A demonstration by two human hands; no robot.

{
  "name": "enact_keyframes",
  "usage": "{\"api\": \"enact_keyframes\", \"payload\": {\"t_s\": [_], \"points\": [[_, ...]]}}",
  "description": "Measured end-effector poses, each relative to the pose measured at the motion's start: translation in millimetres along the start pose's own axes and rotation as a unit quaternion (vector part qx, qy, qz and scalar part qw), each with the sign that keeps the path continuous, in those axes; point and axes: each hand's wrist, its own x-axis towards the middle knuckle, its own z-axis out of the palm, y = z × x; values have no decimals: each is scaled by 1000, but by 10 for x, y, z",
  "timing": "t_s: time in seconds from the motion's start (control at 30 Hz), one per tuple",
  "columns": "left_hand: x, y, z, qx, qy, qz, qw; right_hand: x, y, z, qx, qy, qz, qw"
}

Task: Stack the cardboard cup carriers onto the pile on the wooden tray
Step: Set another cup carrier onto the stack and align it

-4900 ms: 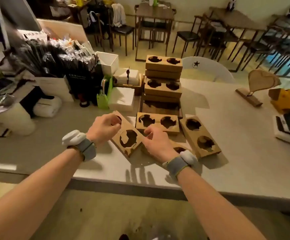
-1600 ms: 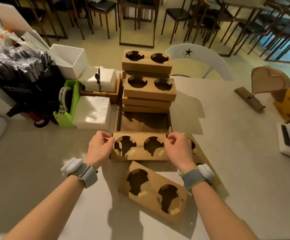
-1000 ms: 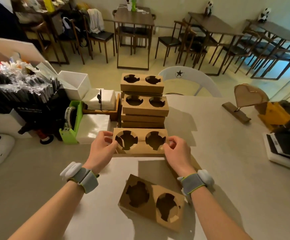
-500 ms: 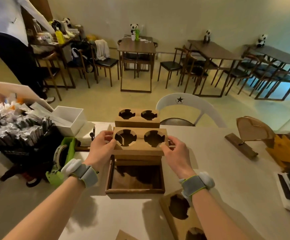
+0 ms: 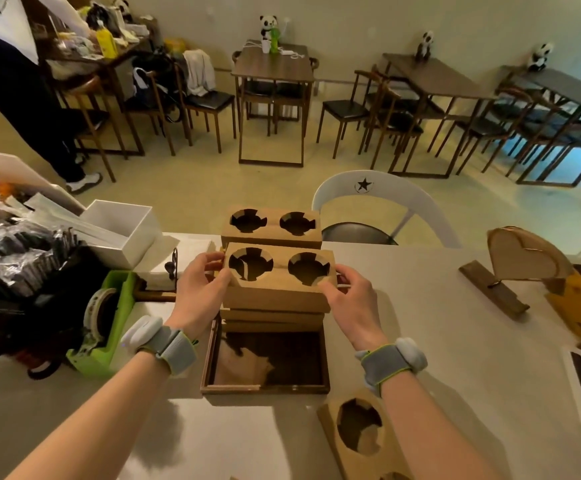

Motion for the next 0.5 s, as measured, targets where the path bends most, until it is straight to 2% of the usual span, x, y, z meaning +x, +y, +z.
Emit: {"api": "enact_keyframes", "payload": {"t_s": [0.17, 0.4, 0.5], "points": [[-5, -25, -5, 13, -5, 26, 1000, 9, 47, 26, 3, 13, 4, 1000], [-130, -49, -28, 9, 8, 22, 1000, -40, 118, 7, 14, 21, 23, 999], [-262, -114, -126, 1, 24, 7, 1000, -135, 151, -77, 13, 49, 23, 998]]}}
